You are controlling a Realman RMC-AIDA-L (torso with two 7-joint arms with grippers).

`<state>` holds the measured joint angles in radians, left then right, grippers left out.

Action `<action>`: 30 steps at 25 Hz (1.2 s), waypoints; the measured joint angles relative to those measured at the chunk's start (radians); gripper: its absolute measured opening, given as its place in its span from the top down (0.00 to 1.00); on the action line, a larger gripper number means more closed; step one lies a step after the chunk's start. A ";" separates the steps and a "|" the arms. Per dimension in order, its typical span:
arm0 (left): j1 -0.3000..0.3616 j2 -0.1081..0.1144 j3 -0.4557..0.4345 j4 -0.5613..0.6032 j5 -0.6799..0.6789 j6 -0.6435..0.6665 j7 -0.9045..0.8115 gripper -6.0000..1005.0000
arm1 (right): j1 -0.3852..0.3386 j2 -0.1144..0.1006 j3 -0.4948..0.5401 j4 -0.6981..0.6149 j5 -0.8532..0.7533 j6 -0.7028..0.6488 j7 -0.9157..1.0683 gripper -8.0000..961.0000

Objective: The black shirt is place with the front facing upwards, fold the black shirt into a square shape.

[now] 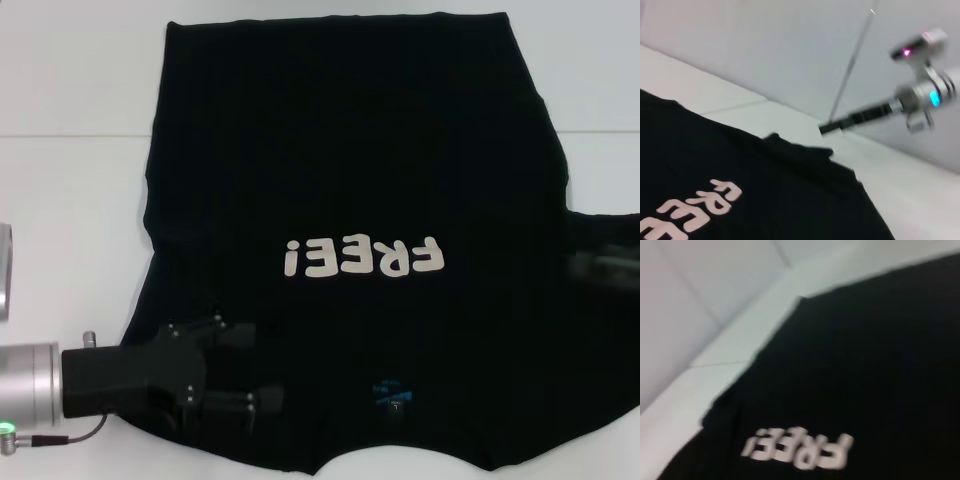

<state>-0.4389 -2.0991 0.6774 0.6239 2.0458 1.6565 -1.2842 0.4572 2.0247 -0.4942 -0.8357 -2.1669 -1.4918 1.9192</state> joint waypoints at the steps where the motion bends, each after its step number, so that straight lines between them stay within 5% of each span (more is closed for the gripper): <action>1: 0.003 -0.002 0.003 0.005 0.000 0.000 0.012 0.07 | 0.000 -0.010 0.002 -0.038 -0.032 -0.011 0.078 0.04; 6: 0.004 0.001 0.005 0.014 0.000 0.002 0.033 0.06 | 0.002 -0.045 0.017 -0.220 -0.201 -0.091 0.436 0.05; 13: 0.006 0.008 0.006 0.016 0.001 0.006 0.035 0.06 | 0.044 -0.063 0.094 -0.382 -0.411 -0.182 0.698 0.05; 20: 0.009 0.001 0.007 0.017 0.018 0.006 0.039 0.06 | 0.100 -0.057 0.084 -0.297 -0.541 -0.113 0.726 0.05; 30: 0.009 -0.001 0.007 0.017 0.022 0.006 0.041 0.06 | 0.143 -0.085 0.045 -0.117 -0.551 0.021 0.728 0.05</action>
<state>-0.4294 -2.1000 0.6841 0.6413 2.0679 1.6626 -1.2435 0.6005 1.9400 -0.4492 -0.9530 -2.7182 -1.4704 2.6475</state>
